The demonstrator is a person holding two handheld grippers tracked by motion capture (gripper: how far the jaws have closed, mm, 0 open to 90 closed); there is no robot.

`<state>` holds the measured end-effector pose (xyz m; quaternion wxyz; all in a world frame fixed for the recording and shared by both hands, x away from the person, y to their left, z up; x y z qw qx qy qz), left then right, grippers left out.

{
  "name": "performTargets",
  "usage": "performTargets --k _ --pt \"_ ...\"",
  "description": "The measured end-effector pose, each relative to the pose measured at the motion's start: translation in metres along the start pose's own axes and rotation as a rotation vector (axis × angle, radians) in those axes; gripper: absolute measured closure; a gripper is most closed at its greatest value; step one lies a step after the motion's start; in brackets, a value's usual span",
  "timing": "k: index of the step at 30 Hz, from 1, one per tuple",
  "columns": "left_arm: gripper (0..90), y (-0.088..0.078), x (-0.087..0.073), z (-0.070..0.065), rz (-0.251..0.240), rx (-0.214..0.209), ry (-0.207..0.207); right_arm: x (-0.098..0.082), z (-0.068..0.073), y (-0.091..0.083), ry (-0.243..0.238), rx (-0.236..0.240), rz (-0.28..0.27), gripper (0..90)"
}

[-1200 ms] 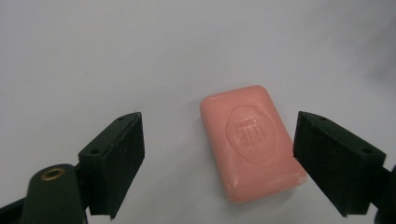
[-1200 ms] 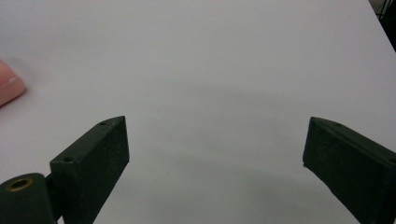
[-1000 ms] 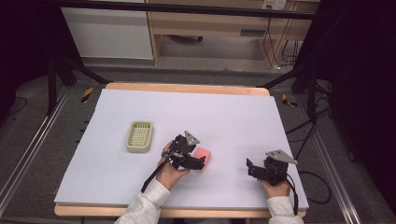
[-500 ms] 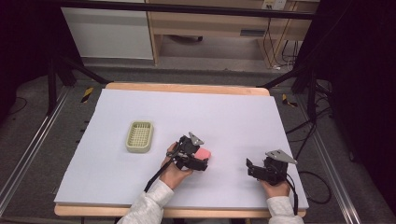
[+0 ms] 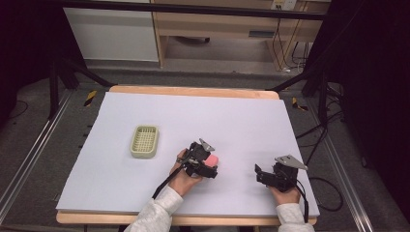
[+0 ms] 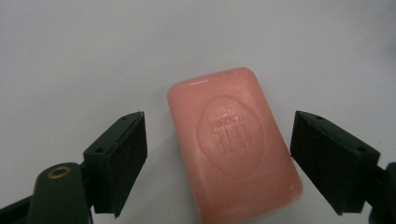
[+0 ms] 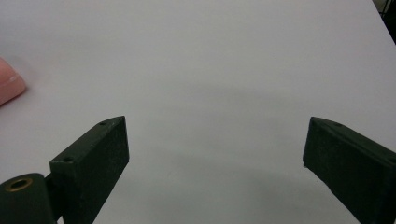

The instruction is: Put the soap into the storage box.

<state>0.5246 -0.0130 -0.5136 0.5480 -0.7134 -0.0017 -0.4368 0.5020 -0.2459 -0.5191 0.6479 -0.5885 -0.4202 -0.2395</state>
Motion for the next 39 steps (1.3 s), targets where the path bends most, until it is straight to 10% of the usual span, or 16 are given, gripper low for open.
performTargets --k 39 --pt "27.9 0.016 -0.002 -0.004 0.060 0.005 -0.034 0.000 0.000 0.000 0.004 0.001 0.000 7.3"
Point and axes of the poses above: each handheld gripper's, and its own axes: y roughly forward along the jaws, x roughly out of its top, z roughly to its left, the point moved 8 cm from there along y, roughly forward along the jaws, and after that the axes turned 4 degrees about -y, right-handed, at the moved point
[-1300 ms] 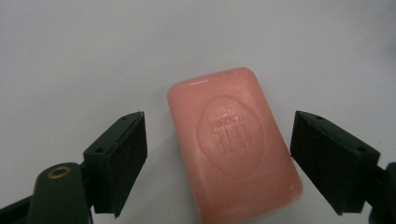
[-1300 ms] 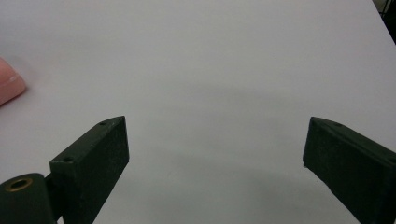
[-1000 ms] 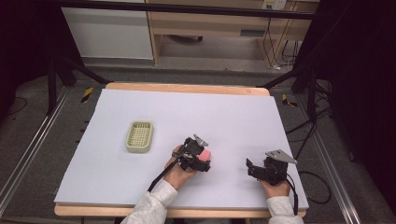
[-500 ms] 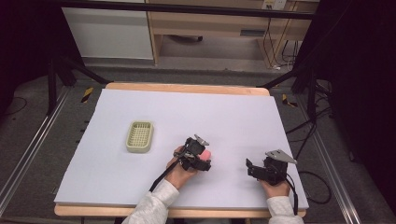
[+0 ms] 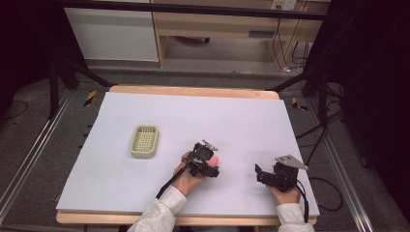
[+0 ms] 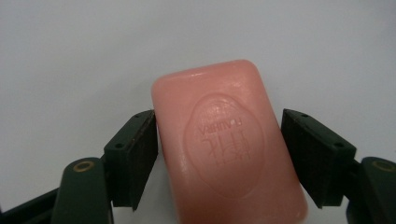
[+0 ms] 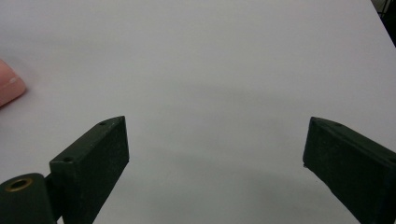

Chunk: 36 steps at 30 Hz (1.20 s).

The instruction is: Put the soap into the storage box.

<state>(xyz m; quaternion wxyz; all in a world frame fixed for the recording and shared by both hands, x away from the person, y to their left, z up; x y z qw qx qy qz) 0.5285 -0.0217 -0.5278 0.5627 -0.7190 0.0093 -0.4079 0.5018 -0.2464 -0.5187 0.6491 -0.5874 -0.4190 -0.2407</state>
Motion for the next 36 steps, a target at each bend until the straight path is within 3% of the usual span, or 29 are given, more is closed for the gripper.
performTargets --k 8,17,36 --pt "31.5 0.0023 -0.0016 -0.0005 0.025 -0.011 -0.014 -0.0001 0.0000 0.0005 -0.005 -0.001 0.000 7.3" --pt "36.6 0.0018 -0.0012 -0.0021 0.045 0.011 -0.017 -0.0003 0.0003 0.0005 0.000 0.003 0.004 7.3" --pt "37.0 -0.0055 -0.0028 0.0010 0.035 0.001 0.000 -0.0003 -0.0004 0.0000 0.002 0.004 0.002 7.3"
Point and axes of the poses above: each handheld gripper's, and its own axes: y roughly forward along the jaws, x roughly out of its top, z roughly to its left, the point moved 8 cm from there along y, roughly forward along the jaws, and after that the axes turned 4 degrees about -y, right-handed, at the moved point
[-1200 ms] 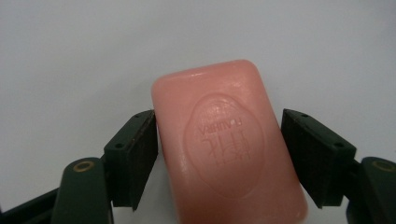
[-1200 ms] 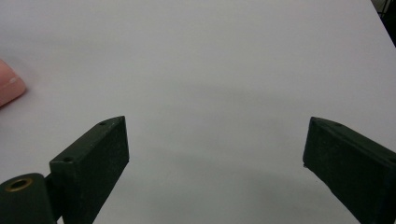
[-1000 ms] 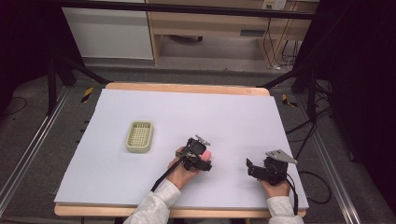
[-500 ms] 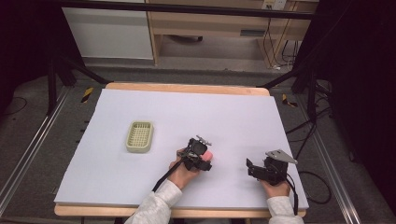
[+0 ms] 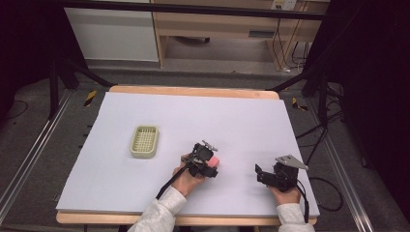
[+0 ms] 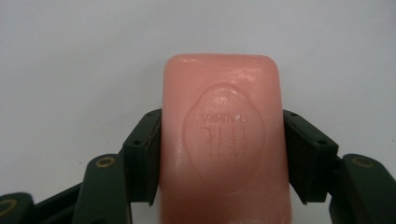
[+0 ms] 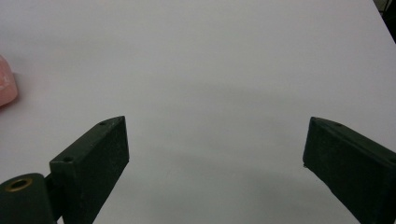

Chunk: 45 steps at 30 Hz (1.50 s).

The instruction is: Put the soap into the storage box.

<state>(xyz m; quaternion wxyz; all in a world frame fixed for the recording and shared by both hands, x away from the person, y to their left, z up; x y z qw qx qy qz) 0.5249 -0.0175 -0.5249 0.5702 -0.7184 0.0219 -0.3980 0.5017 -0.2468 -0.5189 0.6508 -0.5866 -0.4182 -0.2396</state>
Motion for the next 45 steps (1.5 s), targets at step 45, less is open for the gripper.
performTargets --k 45 --pt "37.0 -0.084 -0.034 0.080 -0.078 0.018 -0.050 -0.001 -0.001 0.000 0.003 -0.004 0.000 7.3"
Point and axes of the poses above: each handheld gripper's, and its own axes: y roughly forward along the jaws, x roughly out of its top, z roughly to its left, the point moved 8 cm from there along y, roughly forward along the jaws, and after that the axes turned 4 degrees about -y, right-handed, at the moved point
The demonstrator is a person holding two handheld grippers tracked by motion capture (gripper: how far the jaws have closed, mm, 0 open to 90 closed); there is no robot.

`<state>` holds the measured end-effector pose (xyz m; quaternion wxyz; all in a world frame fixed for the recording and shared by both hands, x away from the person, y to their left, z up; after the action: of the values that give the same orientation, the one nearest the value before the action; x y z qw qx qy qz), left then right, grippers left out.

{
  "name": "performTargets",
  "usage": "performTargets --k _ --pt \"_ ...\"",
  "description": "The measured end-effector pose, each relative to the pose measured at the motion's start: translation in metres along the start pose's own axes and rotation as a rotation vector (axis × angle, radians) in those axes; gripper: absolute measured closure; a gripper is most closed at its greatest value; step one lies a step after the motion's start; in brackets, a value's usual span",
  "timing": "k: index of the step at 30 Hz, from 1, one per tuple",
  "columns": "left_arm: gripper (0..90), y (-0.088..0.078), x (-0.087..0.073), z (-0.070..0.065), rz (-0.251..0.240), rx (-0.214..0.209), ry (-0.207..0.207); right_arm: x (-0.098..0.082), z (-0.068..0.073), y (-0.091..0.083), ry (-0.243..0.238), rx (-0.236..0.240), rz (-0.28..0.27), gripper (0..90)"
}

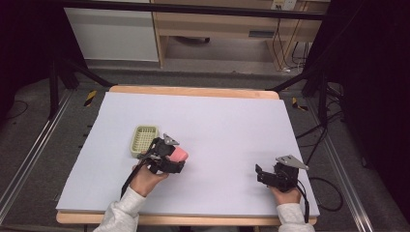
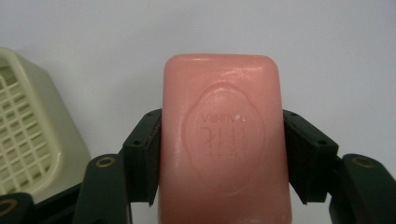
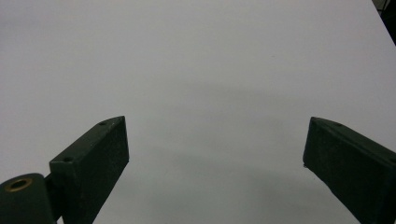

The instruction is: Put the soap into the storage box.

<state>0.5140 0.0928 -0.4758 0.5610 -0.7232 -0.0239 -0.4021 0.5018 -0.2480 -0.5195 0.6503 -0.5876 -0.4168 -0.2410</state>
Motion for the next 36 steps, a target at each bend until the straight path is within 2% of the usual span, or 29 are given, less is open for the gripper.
performTargets --k 10,17,36 --pt "37.0 -0.013 -0.002 0.023 -0.025 0.015 -0.050 0.000 0.002 -0.001 -0.004 0.007 -0.001 7.3" --pt "37.0 -0.017 -0.002 0.042 -0.028 0.045 -0.074 0.000 0.001 -0.001 -0.006 0.006 -0.001 7.3" --pt "37.0 -0.026 0.000 0.080 -0.054 0.081 -0.155 0.000 0.003 -0.001 -0.007 0.012 -0.001 7.3"
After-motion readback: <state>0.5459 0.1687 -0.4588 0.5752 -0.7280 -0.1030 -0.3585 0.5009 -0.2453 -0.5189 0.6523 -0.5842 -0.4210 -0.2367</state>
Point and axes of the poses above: each handheld gripper's, and its own axes: y roughly forward along the jaws, x roughly out of its top, z roughly to its left, the point moved 8 cm from there along y, roughly forward along the jaws, and after that the axes turned 4 degrees about -y, right-handed, at the moved point
